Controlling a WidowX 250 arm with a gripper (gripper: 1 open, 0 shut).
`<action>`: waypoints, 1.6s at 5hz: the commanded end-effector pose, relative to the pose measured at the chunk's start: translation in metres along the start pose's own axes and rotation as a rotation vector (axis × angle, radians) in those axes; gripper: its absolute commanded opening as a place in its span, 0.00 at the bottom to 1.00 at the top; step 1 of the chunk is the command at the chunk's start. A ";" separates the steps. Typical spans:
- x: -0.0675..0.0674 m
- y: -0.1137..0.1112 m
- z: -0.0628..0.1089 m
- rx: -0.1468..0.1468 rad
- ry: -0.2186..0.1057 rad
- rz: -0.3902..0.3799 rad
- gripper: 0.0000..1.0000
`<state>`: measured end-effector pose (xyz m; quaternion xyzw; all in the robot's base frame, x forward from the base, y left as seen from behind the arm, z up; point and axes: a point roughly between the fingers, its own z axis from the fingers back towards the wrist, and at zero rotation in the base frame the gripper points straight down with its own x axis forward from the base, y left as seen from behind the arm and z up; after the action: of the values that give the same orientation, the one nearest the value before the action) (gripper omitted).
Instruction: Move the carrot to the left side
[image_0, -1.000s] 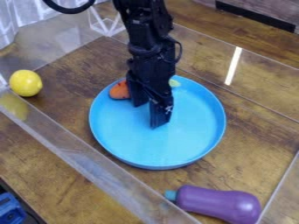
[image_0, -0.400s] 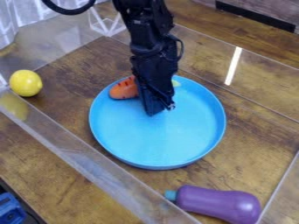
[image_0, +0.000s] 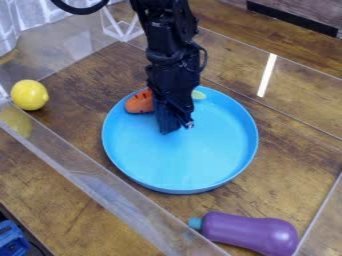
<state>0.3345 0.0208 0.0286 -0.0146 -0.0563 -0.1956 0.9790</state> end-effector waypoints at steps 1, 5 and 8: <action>0.019 0.007 0.039 0.063 -0.087 -0.025 0.00; 0.025 0.042 0.091 0.157 -0.060 -0.017 0.00; 0.027 0.066 0.065 0.160 -0.050 -0.040 1.00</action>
<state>0.3678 0.0690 0.0704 0.0459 -0.0602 -0.2149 0.9737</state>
